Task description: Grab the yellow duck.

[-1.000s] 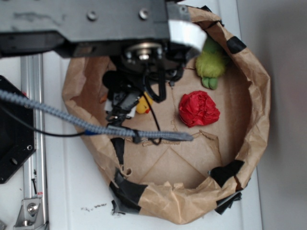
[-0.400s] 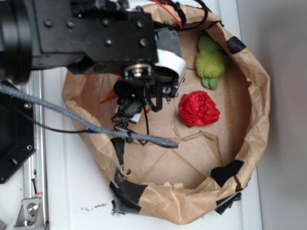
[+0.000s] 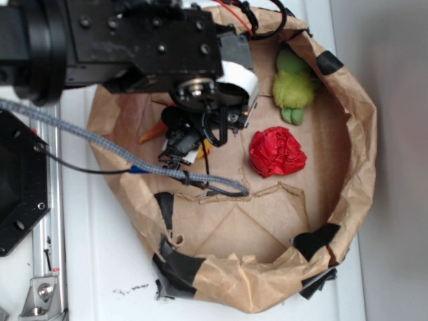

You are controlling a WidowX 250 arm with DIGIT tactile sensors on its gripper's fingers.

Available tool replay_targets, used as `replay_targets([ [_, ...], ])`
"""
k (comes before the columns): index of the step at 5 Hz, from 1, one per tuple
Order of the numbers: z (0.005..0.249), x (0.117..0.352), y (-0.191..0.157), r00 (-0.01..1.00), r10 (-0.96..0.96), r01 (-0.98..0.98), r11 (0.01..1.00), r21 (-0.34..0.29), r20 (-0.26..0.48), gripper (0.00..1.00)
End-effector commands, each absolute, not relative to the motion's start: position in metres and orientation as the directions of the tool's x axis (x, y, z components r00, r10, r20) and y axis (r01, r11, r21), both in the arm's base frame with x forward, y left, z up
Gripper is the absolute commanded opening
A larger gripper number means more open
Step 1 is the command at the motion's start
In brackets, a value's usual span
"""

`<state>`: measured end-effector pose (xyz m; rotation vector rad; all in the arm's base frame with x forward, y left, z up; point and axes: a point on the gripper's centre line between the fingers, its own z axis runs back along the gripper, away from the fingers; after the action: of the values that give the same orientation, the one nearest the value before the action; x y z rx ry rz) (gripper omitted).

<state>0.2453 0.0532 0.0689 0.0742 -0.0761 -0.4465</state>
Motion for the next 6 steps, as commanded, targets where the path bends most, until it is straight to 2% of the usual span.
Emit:
replay_targets([
  [1, 0.076, 0.253, 0.066, 0.904, -0.420, 0.409, 0.905, 0.117, 0.081, 1.00],
  [2, 0.060, 0.253, 0.069, 0.896, -0.441, 0.429, 0.892, 0.139, 0.062, 1.00],
  [3, 0.043, 0.256, 0.055, 0.891, -0.448, 0.440, 0.891, 0.112, 0.069, 1.00],
  [4, 0.037, 0.259, 0.032, 0.881, -0.468, 0.464, 0.883, 0.066, 0.065, 1.00],
  [5, 0.038, 0.258, 0.012, 0.877, -0.477, 0.476, 0.879, 0.017, 0.054, 1.00],
  [6, 0.036, 0.256, 0.005, 0.875, -0.483, 0.484, 0.875, 0.002, 0.031, 1.00],
])
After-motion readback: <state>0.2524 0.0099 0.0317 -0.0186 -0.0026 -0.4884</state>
